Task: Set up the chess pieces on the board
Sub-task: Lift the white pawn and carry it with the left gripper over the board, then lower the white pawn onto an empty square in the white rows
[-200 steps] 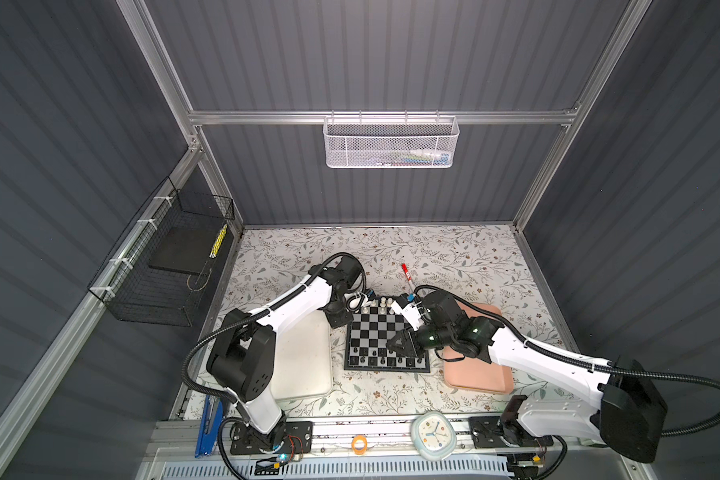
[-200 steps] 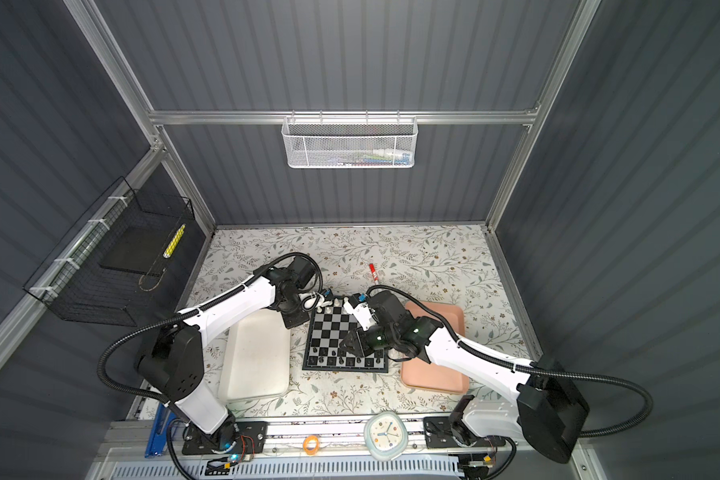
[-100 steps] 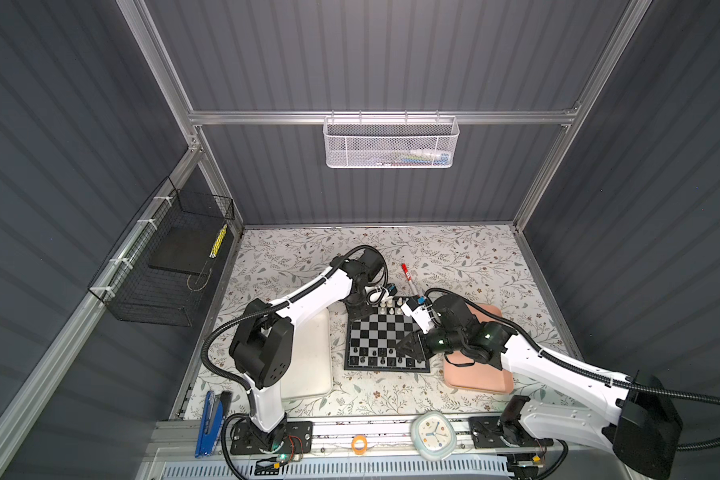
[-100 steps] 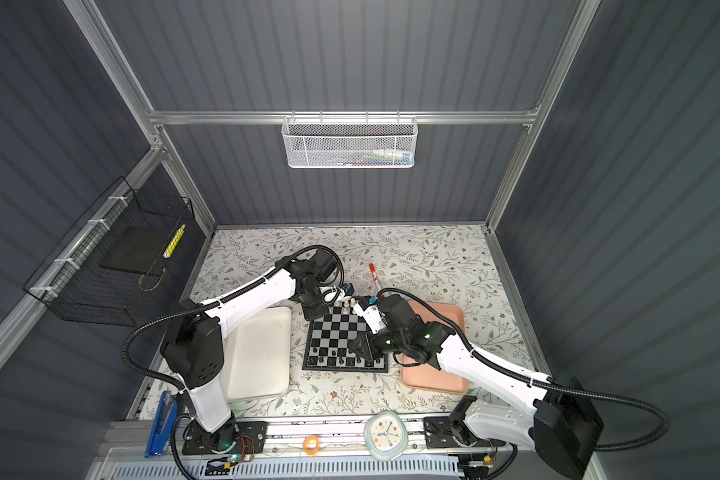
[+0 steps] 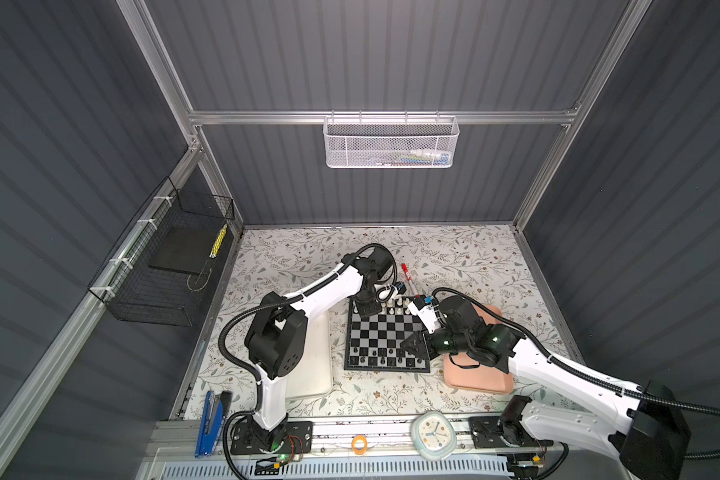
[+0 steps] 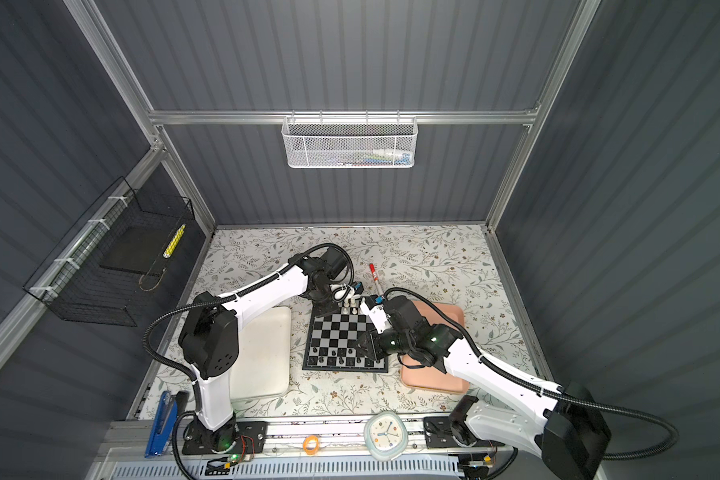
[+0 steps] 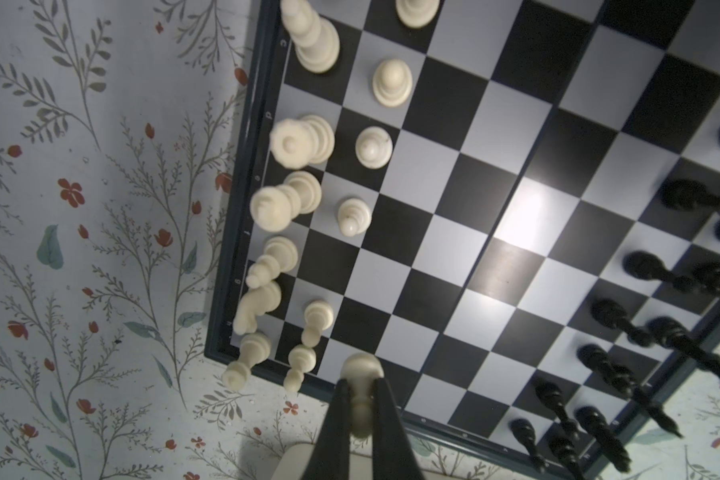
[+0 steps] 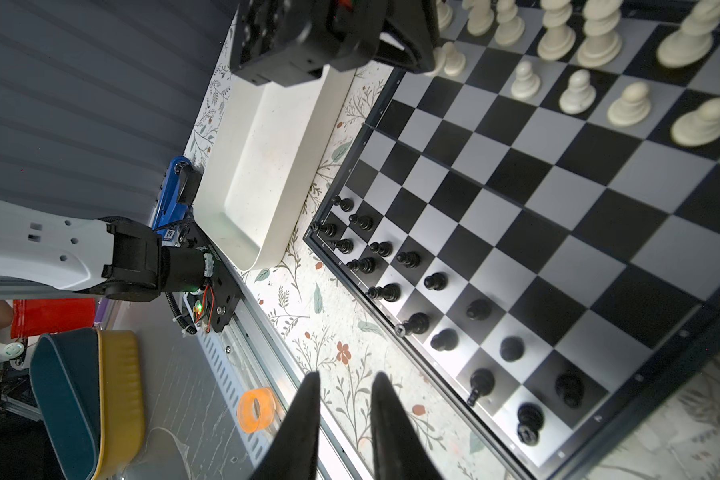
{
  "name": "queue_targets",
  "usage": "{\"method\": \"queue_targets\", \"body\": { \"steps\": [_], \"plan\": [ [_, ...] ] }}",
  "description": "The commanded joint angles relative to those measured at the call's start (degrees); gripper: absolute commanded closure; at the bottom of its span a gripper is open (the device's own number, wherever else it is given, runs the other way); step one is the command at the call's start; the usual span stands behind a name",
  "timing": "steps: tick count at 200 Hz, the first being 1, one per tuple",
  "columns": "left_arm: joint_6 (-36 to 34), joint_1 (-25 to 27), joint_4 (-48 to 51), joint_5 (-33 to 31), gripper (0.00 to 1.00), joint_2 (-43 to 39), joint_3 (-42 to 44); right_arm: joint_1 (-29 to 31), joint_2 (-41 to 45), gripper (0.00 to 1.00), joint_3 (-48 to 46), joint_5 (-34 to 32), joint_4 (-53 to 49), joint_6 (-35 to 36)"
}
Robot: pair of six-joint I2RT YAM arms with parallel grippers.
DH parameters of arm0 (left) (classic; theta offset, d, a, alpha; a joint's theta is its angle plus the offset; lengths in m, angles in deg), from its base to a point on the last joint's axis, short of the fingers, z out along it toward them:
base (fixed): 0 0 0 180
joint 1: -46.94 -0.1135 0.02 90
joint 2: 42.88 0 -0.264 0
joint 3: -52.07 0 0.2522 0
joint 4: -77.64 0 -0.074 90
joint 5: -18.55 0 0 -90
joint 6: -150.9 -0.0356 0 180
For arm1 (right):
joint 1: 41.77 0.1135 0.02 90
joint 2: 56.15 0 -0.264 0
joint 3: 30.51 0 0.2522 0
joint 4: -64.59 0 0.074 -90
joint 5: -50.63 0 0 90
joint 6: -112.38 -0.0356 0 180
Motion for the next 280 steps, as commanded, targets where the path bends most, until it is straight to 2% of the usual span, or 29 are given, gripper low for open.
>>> {"method": "queue_targets", "body": {
  "steps": [1,49,234,245,280],
  "plan": [
    [-0.7,0.3,0.9,1.5,0.93,1.6,-2.2,-0.2,1.2,0.75,-1.0,-0.9,-1.7,-0.6],
    [-0.6,0.4,0.5,1.8,0.93,3.0,-3.0,-0.5,1.5,0.75,-0.9,-2.9,-2.6,-0.6],
    [-0.6,0.4,-2.4,1.8,0.93,5.4,-2.1,-0.8,1.0,0.75,-0.3,-3.4,-4.0,-1.1],
    [-0.6,0.3,-2.5,1.8,0.93,5.6,-2.3,-0.8,0.8,0.76,-0.2,-6.0,-4.1,-1.1],
    [-0.6,0.4,-2.9,1.7,0.93,6.2,-2.5,-0.8,-0.1,0.76,-0.6,-5.1,-4.0,-1.1]
  ]
}}
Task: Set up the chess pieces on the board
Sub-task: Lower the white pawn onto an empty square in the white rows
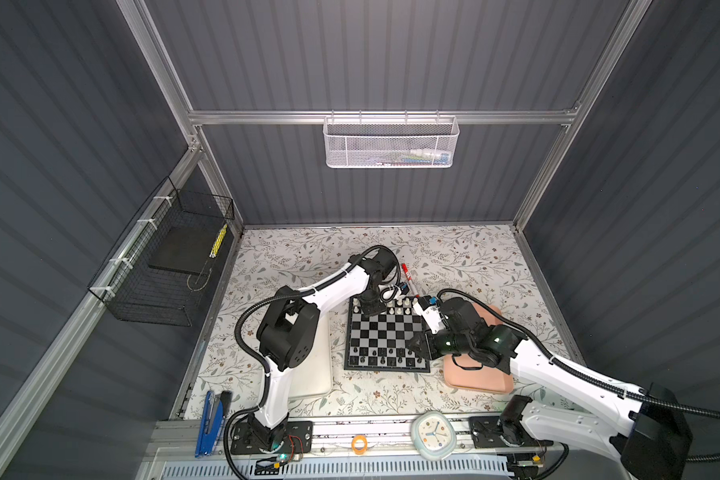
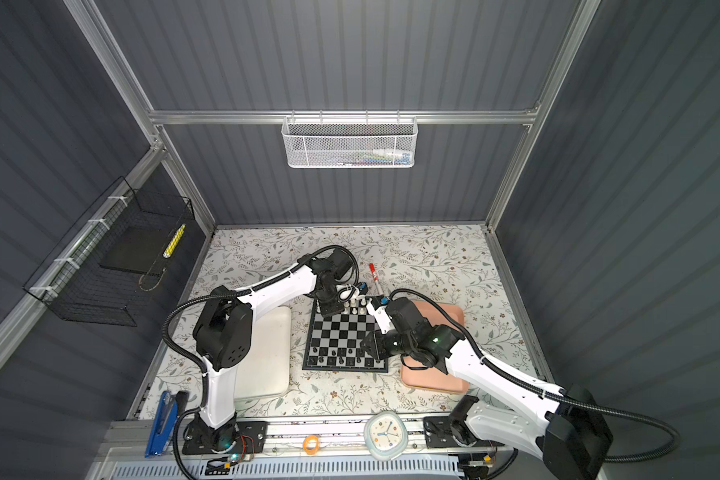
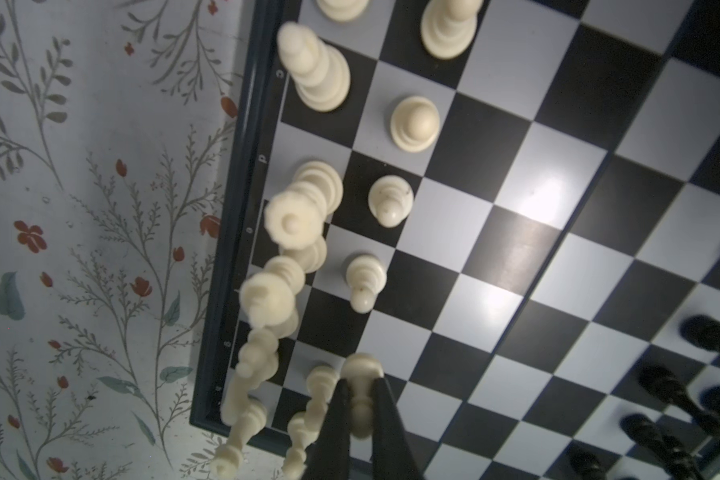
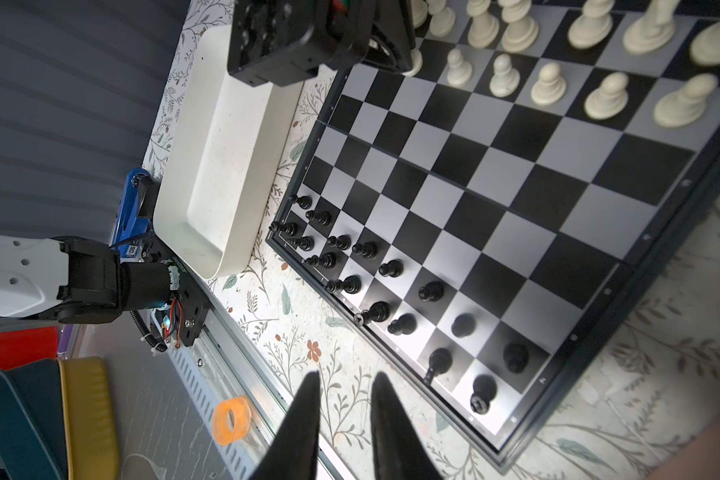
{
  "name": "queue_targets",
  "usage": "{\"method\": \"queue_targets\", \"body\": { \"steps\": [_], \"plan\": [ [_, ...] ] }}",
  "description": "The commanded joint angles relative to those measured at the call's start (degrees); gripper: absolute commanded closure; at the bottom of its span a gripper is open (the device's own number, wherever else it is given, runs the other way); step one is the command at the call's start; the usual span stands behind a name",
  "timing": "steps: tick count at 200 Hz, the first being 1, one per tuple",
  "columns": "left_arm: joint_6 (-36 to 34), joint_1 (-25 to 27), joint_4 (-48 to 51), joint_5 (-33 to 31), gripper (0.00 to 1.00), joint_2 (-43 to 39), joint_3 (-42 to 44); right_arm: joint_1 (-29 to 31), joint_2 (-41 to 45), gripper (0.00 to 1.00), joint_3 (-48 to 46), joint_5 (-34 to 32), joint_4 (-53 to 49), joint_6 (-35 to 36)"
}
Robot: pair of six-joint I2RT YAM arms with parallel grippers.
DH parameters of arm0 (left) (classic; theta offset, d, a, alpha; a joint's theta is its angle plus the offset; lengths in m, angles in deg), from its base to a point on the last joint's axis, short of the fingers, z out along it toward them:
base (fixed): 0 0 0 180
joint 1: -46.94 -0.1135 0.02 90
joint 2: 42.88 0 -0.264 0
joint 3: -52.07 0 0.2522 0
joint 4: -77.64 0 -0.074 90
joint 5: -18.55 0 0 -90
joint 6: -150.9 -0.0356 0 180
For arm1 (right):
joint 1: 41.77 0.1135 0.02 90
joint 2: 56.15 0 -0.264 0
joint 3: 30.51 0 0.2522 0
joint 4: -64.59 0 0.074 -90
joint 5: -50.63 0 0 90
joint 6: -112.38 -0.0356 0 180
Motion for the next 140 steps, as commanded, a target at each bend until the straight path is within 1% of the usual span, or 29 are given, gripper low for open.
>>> {"method": "queue_targets", "body": {
  "steps": [1,140],
  "plan": [
    [-0.6,0.4,-0.2,0.9,0.93,1.2,-1.0,-0.2,-0.6,0.76,-0.1,-0.7,-1.0,-0.1],
    [-1.8,0.4,-1.2,-1.5,0.93,3.0,-1.5,-0.2,-1.1,0.76,-0.5,-0.7,-0.2,0.0]
  ]
}}
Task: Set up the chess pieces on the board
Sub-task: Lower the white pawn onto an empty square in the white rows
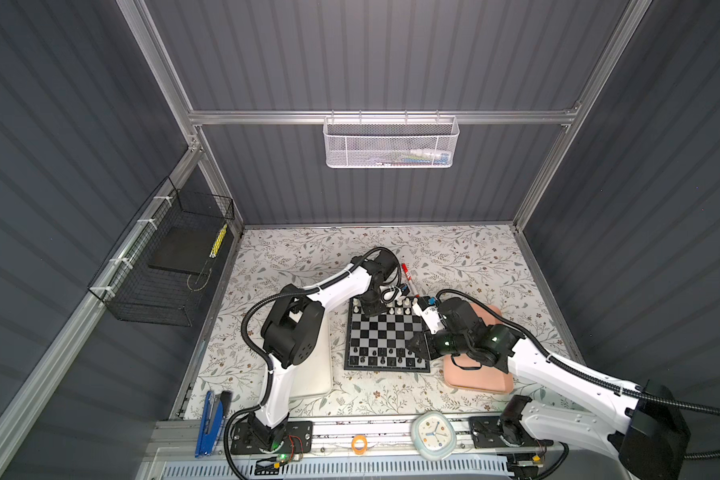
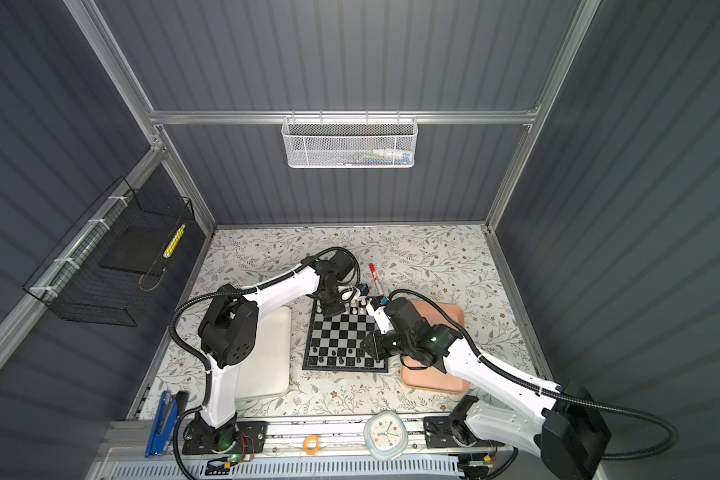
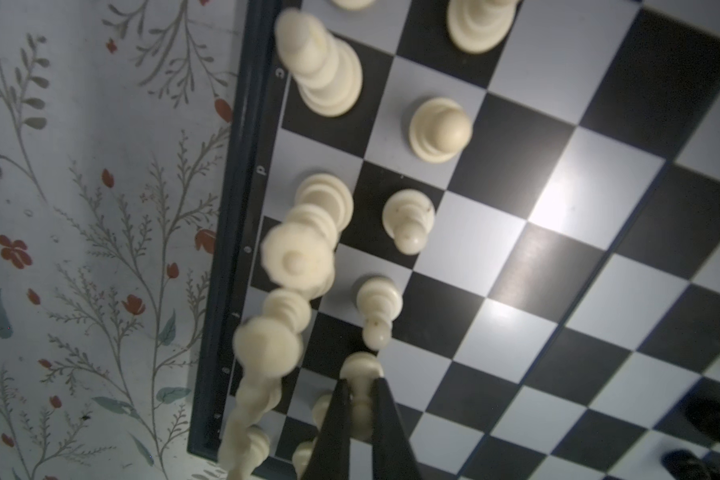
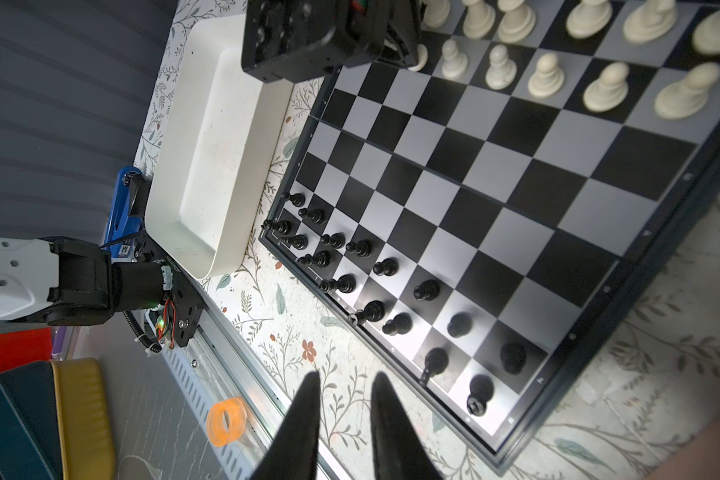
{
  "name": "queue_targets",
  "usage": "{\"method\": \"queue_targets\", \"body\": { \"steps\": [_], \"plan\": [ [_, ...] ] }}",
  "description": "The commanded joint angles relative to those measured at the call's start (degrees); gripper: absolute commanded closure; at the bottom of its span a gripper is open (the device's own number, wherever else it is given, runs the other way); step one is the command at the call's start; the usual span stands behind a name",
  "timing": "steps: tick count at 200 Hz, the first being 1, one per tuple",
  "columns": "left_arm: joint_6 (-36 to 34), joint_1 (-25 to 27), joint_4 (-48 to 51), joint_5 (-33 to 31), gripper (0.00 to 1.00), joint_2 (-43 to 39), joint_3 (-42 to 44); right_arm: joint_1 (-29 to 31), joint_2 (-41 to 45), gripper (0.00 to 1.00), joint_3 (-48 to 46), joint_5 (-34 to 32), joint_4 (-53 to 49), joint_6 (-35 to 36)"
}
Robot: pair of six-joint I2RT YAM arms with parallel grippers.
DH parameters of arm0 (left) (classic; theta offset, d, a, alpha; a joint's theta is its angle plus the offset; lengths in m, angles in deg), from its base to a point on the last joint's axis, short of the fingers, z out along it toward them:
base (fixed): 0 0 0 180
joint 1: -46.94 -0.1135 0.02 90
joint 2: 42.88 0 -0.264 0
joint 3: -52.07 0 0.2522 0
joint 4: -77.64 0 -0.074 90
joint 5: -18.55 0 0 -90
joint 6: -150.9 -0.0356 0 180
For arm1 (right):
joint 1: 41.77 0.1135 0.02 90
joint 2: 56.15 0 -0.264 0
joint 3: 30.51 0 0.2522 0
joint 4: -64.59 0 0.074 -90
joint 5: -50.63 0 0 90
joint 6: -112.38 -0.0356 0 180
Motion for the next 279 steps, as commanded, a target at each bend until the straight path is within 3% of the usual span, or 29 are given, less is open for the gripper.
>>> {"method": "queue_targets", "body": {
  "steps": [1,199,279],
  "plan": [
    [-1.2,0.4,0.3,-0.4,0.93,1.0,-1.2,-0.2,-0.3,0.75,-0.5,-0.5,-0.3,0.0],
    [-1.7,0.4,-0.6,-0.9,0.93,1.7,-0.5,-0.3,-1.2,0.75,-0.1,-0.3,-0.5,0.4],
    [-1.7,0.4,-0.4,-1.1,0.87,1.5,-0.8,-0.2,-1.1,0.75,-0.3,-0.5,-0.3,0.3]
  ]
}}
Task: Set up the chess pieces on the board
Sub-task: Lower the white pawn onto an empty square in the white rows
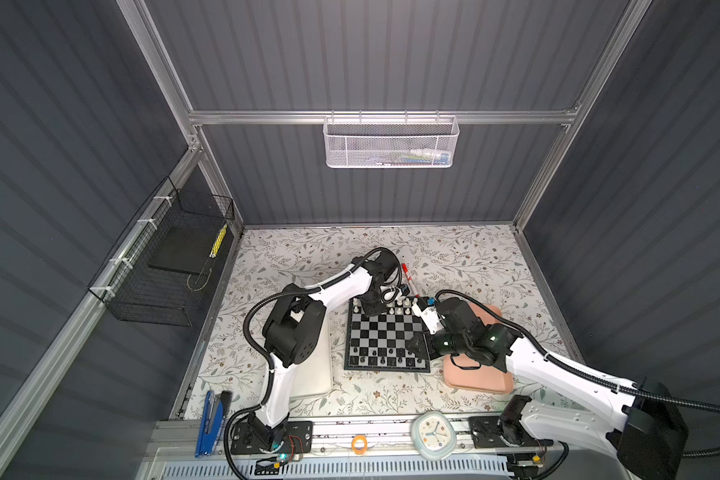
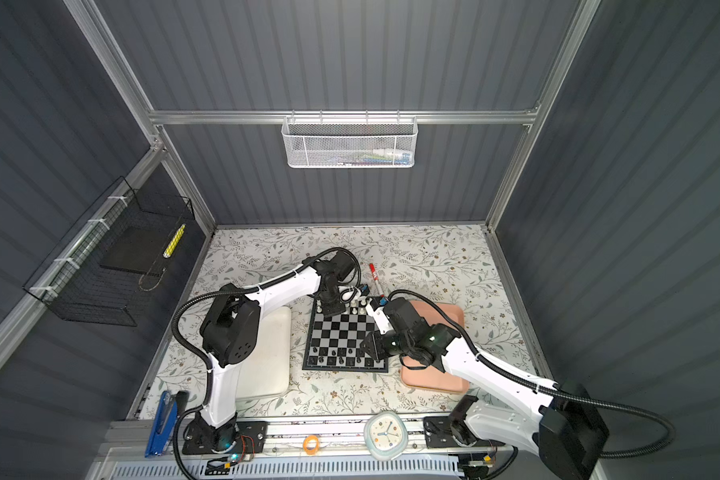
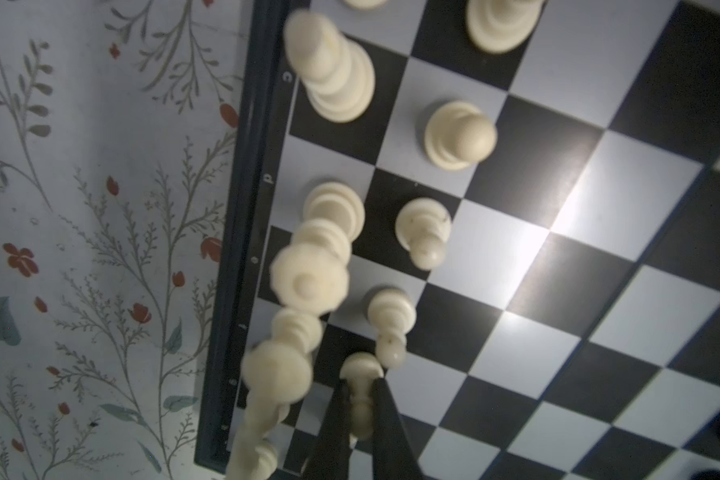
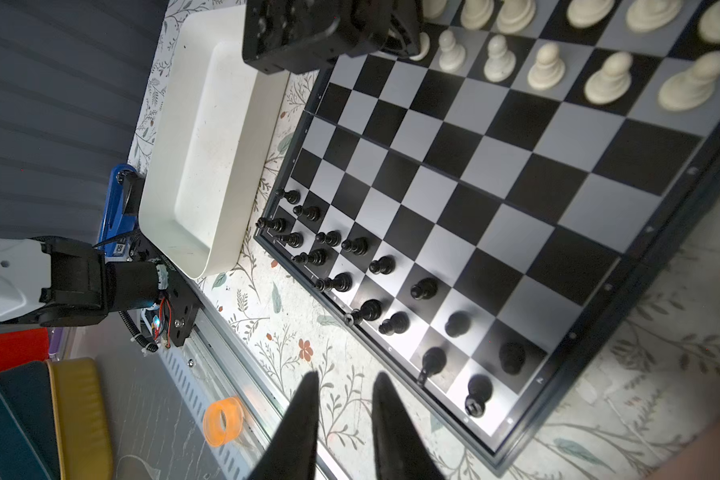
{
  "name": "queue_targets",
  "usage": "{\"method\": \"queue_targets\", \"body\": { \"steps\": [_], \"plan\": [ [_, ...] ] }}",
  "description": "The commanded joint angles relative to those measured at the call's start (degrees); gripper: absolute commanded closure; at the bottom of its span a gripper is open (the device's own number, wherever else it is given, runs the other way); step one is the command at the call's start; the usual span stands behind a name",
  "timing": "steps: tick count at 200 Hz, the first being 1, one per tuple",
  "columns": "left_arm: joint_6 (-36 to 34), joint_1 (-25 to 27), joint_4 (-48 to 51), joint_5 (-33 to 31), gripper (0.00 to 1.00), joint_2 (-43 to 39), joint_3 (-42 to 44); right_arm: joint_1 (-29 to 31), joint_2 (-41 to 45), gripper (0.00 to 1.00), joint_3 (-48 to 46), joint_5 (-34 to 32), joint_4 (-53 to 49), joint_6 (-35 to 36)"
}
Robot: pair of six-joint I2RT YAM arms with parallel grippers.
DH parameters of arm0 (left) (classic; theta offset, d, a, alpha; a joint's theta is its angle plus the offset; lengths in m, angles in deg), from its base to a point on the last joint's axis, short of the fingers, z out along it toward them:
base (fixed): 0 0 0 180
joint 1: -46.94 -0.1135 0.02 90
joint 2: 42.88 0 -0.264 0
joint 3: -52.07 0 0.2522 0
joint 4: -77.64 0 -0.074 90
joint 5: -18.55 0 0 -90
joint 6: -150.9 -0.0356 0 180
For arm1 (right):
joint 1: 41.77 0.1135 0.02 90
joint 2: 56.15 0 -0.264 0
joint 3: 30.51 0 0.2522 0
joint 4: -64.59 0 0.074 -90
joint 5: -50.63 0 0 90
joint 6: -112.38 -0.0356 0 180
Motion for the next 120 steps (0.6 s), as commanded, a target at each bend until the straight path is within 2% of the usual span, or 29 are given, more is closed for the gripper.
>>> {"method": "queue_targets", "body": {
  "steps": [1,120],
  "plan": [
    [-1.0,0.4,0.6,-0.4,0.87,0.8,-0.8,-0.3,-0.2,0.74,-0.3,-0.5,-0.2,0.3],
    [-1.0,0.4,1.3,-0.6,0.79,-0.2,-0.9,-0.2,-0.1,0.74,-0.8,-0.3,0.5,0.0]
  ]
}}
